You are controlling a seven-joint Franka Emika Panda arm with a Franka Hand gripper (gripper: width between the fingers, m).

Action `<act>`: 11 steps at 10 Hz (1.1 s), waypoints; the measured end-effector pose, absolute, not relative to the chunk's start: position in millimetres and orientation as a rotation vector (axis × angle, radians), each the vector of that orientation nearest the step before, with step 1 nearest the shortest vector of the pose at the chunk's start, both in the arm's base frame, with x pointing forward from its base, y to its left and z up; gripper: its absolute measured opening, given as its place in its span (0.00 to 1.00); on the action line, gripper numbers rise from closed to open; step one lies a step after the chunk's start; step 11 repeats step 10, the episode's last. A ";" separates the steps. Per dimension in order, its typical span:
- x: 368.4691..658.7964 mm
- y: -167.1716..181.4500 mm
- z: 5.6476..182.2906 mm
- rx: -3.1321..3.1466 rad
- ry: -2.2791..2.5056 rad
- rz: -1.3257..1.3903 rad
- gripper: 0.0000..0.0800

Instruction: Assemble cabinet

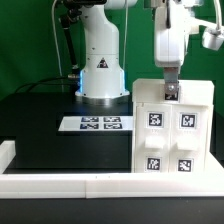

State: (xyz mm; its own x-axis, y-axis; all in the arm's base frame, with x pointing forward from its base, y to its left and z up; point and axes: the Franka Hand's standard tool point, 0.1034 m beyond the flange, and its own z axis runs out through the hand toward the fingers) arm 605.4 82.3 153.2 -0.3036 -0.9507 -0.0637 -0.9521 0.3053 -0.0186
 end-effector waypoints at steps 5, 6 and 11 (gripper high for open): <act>606.7 89.3 166.6 -1.841 2.434 0.038 0.99; 607.0 94.0 174.4 -1.841 2.420 0.038 0.99; 607.1 98.6 176.1 -1.863 2.399 0.036 1.00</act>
Offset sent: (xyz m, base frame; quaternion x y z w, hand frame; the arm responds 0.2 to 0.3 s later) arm -0.0077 0.0054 0.0152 0.0023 -0.0280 -0.0077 0.9996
